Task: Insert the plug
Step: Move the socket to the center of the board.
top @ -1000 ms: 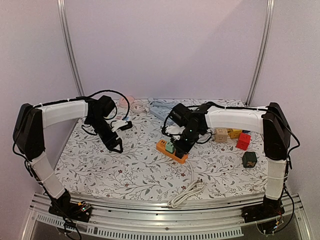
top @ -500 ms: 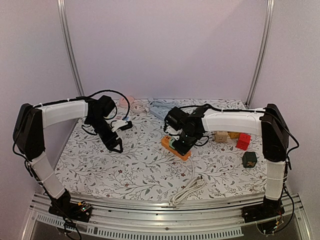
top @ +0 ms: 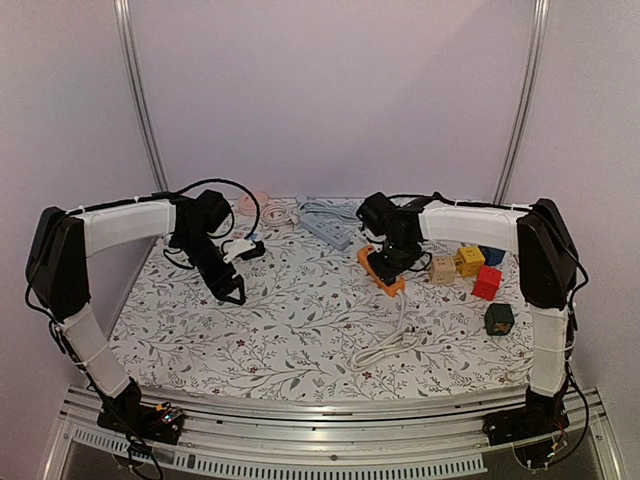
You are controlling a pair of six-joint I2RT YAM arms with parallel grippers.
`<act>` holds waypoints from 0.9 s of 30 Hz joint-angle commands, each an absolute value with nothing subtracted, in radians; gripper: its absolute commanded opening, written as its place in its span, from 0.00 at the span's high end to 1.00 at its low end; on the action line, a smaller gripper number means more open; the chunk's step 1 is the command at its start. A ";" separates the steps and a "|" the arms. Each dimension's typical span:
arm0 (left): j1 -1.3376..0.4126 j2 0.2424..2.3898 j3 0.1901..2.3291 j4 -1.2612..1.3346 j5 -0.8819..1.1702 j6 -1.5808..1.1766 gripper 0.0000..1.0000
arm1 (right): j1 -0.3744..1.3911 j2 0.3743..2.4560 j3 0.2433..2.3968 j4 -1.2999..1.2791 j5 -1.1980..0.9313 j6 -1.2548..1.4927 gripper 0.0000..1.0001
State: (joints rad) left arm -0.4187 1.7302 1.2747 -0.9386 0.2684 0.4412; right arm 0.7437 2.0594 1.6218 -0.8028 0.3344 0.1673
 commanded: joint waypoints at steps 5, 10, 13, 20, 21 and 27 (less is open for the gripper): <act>-0.418 1.739 1.307 -0.926 0.259 0.453 0.25 | 0.579 2.204 1.681 -0.795 0.203 0.143 1.00; -0.418 1.733 1.305 -0.929 0.255 0.454 0.25 | 0.507 2.251 1.719 -0.770 0.180 0.163 0.99; -0.418 1.732 1.308 -0.930 0.252 0.453 0.25 | 0.479 2.274 1.742 -0.760 0.188 0.173 0.97; -0.417 1.729 1.314 -0.934 0.248 0.453 0.25 | 0.463 2.309 1.801 -0.758 0.216 0.165 0.93; -0.417 1.729 1.315 -0.935 0.247 0.453 0.25 | 0.462 2.312 1.805 -0.759 0.216 0.162 0.92; -0.418 1.728 1.314 -0.936 0.254 0.455 0.25 | 0.463 2.306 1.807 -0.759 0.172 0.144 0.90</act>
State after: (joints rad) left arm -0.4187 1.7302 1.2934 -0.9371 0.2520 0.4419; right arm 0.4786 2.2192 1.8393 -0.7120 0.1829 0.1616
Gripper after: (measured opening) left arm 0.753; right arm 0.251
